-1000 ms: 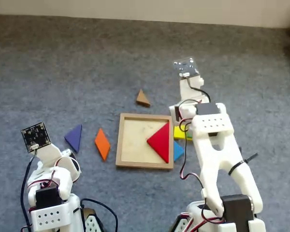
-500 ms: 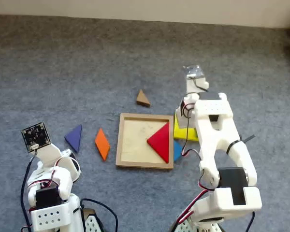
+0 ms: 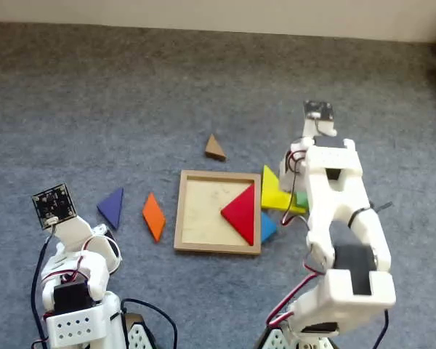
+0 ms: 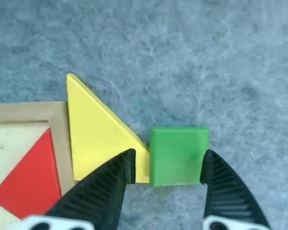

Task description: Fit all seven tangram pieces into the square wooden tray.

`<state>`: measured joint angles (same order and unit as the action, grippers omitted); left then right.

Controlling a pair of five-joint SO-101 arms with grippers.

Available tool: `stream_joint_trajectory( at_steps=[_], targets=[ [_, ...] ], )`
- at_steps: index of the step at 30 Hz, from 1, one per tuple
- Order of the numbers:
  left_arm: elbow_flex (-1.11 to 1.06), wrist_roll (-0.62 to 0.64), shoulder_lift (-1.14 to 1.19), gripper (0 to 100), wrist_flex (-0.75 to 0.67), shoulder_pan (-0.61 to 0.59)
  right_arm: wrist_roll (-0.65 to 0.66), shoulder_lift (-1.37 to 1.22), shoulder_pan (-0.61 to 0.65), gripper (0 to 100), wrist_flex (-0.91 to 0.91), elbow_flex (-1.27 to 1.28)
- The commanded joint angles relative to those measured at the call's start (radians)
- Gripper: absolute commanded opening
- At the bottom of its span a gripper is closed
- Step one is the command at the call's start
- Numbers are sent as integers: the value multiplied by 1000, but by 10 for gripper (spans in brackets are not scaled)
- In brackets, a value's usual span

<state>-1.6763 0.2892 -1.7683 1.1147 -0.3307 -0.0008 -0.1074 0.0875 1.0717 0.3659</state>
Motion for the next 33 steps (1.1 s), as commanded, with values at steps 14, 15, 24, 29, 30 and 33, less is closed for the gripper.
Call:
stream_joint_trajectory(
  at_steps=[14,15,24,29,30,33],
  targets=[
    [-21,8,-24,6,-8,-13,-14,-263,-64,221,171,-343],
    [-21,8,-24,6,-8,-13,-14,-271,-64,221,189,-360],
    [-21,8,-24,6,-8,-13,-14,-355,-70,133,285,-470],
    [-21,8,-24,6,-8,-13,-8,-352,-70,84,286,-481],
    [-21,8,-24,6,-8,-13,-6,-351,-70,83,286,-481],
    [-21,8,-24,6,-8,-13,-5,-349,-70,78,305,-483]
  ],
)
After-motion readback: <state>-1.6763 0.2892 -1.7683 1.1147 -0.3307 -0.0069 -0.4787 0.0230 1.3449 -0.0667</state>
